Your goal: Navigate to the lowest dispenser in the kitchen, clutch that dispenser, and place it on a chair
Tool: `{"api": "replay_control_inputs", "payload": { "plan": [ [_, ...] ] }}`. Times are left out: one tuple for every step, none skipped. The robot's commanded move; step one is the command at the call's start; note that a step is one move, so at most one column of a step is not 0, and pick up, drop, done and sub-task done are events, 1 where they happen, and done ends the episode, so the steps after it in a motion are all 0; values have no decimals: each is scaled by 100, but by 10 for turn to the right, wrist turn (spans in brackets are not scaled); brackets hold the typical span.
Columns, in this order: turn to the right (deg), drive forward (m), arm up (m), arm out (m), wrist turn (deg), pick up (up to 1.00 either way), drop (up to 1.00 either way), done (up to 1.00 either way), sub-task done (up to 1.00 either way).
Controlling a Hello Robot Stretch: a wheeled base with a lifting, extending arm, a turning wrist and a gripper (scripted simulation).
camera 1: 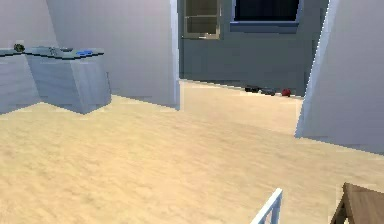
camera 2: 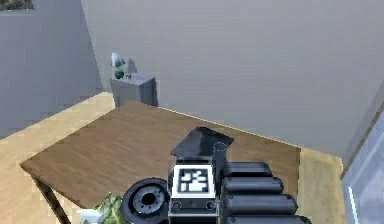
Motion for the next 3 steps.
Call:
{"api": "replay_control_inputs", "payload": {
  "plan": [
    [420,0,0,0,0,0,0,0,0],
    [450,0,0,0,0,0,0,0,0],
    [120,0,0,0,0,0,0,0,0]
  ]
}}
